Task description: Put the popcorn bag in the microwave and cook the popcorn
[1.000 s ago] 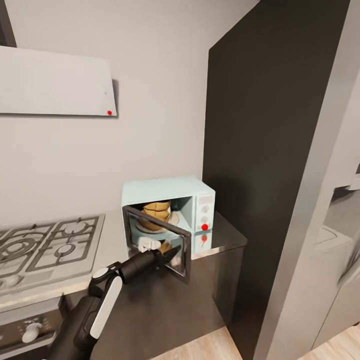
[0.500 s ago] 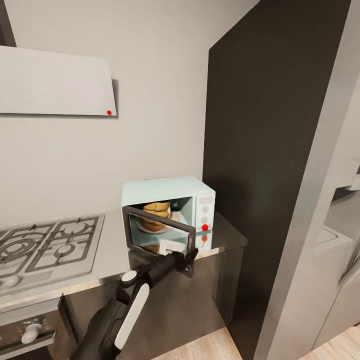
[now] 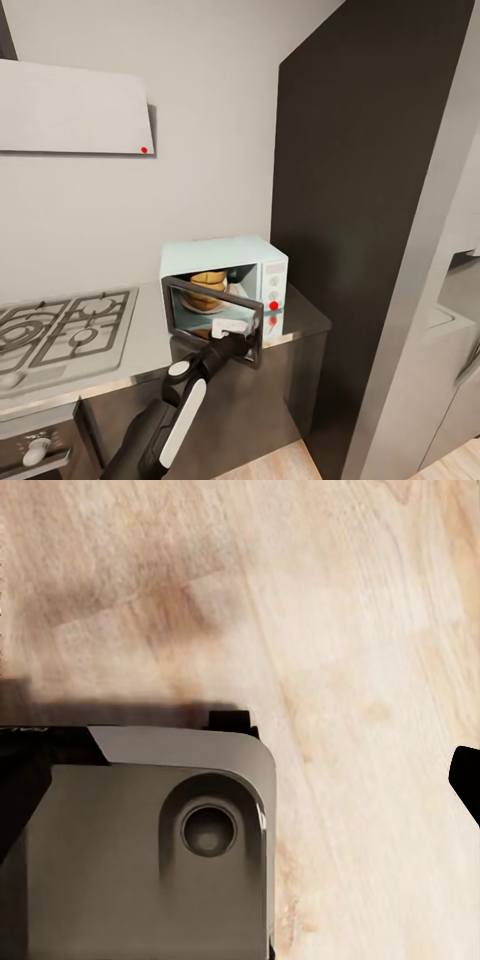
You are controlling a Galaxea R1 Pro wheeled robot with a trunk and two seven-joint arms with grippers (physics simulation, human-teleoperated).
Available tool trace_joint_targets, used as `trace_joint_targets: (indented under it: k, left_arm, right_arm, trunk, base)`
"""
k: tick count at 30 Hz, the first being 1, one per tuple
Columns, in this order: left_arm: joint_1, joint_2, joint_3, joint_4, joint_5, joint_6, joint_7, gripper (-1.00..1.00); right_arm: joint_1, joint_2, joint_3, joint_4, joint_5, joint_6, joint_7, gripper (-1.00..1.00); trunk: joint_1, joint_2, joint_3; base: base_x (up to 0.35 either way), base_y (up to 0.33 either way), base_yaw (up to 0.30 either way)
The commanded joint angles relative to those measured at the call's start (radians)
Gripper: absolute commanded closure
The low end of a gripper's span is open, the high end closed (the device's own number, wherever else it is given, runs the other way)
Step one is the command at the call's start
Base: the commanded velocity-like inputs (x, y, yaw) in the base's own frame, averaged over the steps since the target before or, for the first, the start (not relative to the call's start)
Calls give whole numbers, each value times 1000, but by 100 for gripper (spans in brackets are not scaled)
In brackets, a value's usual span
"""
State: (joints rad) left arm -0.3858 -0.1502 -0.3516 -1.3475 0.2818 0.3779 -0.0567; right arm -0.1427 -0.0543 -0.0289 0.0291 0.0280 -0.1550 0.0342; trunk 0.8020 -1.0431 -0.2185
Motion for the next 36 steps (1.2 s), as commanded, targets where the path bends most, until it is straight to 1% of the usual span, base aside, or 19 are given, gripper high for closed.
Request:
trace_joint_targets:
  k: [1, 13, 26, 36]
  left_arm:
    - [-1, 0, 2, -1, -1, 6, 1, -100]
    - [-1, -2, 2, 1, -1, 6, 1, -100]
    - [-1, -2, 2, 1, -3, 6, 1, -100]
    - [-1, -2, 2, 1, -3, 5, 1, -100]
  right_arm:
    - [-1, 0, -3, 3, 3, -6, 4, -100]
    - [-2, 0, -3, 3, 3, -6, 6, -100]
    - [-1, -1, -3, 3, 3, -6, 7, -100]
    - [-1, -1, -3, 3, 3, -6, 7, -100]
  trunk:
    - [1, -1, -1]
    - [1, -1, -1]
    - [1, -1, -1]
    - [1, -1, -1]
  base:
    - [304, 0, 0]
    - [312, 0, 0]
    - [239, 0, 0]
    - [37, 0, 0]
